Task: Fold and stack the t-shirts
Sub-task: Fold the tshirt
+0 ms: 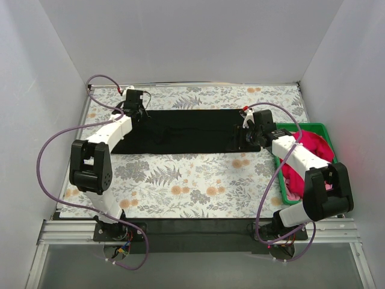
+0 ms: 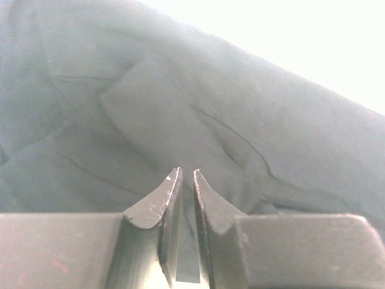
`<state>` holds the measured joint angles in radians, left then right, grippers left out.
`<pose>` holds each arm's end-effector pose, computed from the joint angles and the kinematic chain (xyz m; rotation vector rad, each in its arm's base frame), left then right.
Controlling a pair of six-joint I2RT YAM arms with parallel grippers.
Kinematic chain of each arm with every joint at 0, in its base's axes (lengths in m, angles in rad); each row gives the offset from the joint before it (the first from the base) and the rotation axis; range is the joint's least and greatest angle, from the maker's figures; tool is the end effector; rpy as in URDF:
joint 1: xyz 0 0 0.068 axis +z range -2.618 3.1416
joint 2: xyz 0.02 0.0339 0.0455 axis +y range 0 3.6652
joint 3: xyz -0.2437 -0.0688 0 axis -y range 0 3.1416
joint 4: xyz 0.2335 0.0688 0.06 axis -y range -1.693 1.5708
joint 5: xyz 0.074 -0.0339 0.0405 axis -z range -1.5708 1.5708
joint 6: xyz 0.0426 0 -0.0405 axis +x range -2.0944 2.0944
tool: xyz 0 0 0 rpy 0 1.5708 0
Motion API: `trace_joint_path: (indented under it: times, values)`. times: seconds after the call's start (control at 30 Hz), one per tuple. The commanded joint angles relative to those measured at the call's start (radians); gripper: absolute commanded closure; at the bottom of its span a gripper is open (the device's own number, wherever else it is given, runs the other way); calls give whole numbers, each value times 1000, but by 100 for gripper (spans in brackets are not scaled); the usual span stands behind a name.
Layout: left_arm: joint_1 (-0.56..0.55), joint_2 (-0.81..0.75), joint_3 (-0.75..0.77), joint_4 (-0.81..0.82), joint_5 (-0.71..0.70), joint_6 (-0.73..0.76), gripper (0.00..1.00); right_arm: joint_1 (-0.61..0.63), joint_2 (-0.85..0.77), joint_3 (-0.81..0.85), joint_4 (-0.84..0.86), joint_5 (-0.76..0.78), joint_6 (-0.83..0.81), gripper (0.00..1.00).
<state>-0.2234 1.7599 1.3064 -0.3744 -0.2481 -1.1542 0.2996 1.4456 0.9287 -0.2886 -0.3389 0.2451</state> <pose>0.3729 -0.0740 0.2196 -1.1781 2.0868 -0.3622 0.2837 0.1025 0.2097 -0.2318 2.4069 0.6587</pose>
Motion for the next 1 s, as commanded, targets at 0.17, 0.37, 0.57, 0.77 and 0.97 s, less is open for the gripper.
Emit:
trace_joint_path:
  times: [0.17, 0.37, 0.57, 0.77, 0.97]
  values:
    - [25, 147, 56, 95, 86, -19, 87, 1, -36, -27, 9, 14, -17, 50]
    - [29, 320, 188, 129, 99, 19, 84, -1, -54, -48, 11, 14, -17, 50]
    - [29, 334, 237, 170, 127, 34, 74, -1, -67, -36, 8, -5, -18, 50]
    - [56, 153, 95, 241, 96, -63, 62, -1, -57, -24, 9, -18, -18, 50]
    - [93, 184, 53, 235, 96, -71, 74, 1, -36, -24, 17, -12, -18, 50]
